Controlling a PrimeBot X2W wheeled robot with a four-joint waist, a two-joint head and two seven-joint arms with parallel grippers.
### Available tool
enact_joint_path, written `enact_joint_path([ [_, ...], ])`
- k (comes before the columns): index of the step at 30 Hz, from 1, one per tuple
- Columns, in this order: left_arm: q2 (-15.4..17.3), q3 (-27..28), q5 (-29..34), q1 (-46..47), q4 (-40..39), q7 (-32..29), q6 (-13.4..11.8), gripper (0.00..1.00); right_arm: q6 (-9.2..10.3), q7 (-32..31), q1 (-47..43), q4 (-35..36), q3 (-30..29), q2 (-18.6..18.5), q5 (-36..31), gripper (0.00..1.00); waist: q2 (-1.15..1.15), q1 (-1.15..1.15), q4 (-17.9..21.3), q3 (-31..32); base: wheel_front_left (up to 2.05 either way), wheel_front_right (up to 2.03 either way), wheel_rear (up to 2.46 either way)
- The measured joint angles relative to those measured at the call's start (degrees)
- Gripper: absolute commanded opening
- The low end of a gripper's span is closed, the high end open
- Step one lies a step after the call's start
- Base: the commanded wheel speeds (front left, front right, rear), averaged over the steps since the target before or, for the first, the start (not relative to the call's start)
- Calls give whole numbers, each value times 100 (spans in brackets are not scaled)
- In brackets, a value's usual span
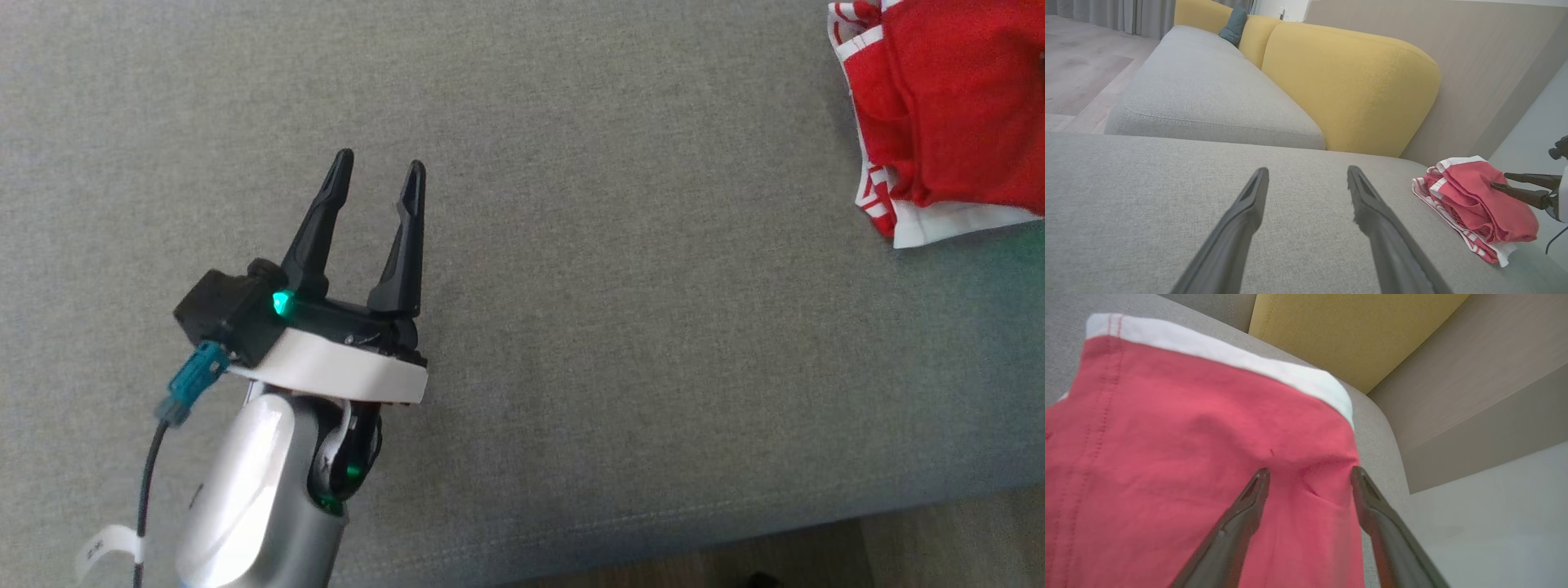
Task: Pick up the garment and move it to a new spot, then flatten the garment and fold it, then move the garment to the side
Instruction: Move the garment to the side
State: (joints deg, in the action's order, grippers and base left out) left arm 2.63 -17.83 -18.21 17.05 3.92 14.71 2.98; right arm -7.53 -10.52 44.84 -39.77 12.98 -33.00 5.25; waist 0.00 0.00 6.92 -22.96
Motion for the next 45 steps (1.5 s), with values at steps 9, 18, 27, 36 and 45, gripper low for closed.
enact_joint_path([
  [9,-2,11,-49,-41,9,0,-30,100,0,270,-183,220,-420,155,-227,100,0,0,-95,362,0,0,0],
  [18,-3,207,-160,-521,-37,0,-183,100,0,879,-570,987,-530,1146,236,100,0,0,-310,1008,0,0,0],
  [27,-2,403,-73,-978,123,0,-326,100,0,1566,-1629,1690,-818,2304,474,100,0,0,-610,1653,0,0,0],
  [36,10,528,99,-1655,256,0,-347,100,0,2186,-3164,2003,-907,2925,332,100,0,-1,-874,2252,0,0,0],
  [45,13,613,275,-2042,235,0,-138,100,0,2423,-4003,2234,-709,2995,567,100,0,-1,-886,2400,0,0,0],
])
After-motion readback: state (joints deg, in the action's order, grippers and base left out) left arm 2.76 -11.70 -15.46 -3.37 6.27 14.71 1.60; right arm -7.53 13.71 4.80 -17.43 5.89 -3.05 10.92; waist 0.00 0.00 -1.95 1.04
